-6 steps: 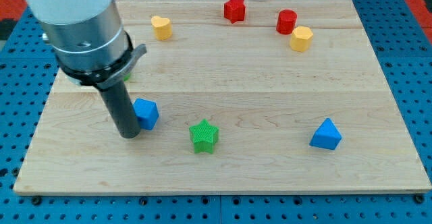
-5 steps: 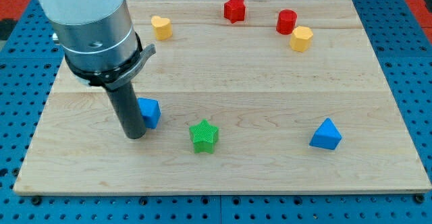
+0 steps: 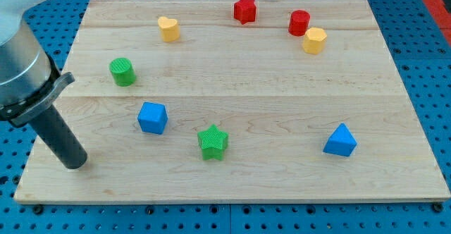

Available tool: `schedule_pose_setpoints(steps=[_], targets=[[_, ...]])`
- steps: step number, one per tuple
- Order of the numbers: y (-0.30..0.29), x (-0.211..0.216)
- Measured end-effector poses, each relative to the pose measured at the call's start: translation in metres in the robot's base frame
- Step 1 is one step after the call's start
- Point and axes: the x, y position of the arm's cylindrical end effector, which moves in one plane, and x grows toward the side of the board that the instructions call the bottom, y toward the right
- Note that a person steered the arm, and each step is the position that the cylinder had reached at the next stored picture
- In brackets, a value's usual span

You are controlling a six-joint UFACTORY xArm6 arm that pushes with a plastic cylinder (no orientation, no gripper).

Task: Place your arm to the bottom center

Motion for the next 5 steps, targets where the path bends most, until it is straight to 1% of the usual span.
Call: schedule_pose_setpoints(steps=[1, 2, 3, 4, 5], targets=[[-0.014, 0.0], [-0.026, 0.011], [-0.037, 0.051], [0.026, 0.038], [0.153, 0.018]])
